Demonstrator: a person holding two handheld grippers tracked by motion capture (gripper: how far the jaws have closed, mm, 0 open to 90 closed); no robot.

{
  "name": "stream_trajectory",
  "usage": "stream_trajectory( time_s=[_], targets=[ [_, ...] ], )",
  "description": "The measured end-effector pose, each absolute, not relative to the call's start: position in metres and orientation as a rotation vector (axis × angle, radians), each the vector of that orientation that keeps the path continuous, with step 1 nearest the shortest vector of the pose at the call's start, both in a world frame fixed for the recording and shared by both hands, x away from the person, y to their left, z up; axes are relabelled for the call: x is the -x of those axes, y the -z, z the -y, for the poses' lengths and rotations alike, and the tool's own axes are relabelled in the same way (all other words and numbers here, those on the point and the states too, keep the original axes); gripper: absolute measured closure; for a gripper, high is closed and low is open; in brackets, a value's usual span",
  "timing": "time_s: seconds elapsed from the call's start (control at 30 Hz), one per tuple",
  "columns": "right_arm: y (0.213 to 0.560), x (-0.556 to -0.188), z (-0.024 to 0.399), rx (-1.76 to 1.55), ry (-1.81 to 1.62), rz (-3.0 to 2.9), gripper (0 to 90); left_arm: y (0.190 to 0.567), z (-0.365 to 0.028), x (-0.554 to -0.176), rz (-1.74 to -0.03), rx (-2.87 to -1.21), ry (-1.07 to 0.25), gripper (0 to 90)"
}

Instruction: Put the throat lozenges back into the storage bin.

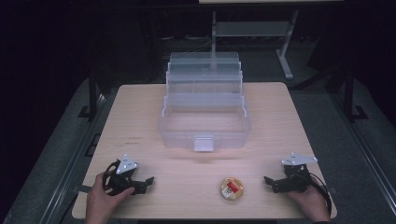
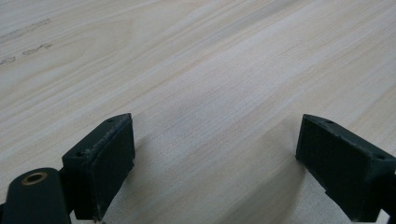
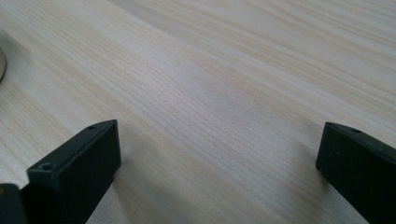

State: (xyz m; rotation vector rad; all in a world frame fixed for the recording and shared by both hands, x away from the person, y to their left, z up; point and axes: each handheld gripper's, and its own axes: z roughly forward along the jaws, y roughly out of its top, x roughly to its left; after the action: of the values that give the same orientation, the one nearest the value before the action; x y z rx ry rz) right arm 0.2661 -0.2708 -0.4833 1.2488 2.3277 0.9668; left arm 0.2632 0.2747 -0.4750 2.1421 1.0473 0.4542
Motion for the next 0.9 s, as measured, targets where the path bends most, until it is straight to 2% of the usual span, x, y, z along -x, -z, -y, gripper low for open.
stream_trajectory(
  time_s=[0.9],
  targets=[
    [0.4743, -0.2694, 0.2703, -1.301, -0.889, -2.401, 0.0, 0.4750, -0.2747, -0.2631, -1.047, -2.142, -0.455, 10.7]
  ],
)
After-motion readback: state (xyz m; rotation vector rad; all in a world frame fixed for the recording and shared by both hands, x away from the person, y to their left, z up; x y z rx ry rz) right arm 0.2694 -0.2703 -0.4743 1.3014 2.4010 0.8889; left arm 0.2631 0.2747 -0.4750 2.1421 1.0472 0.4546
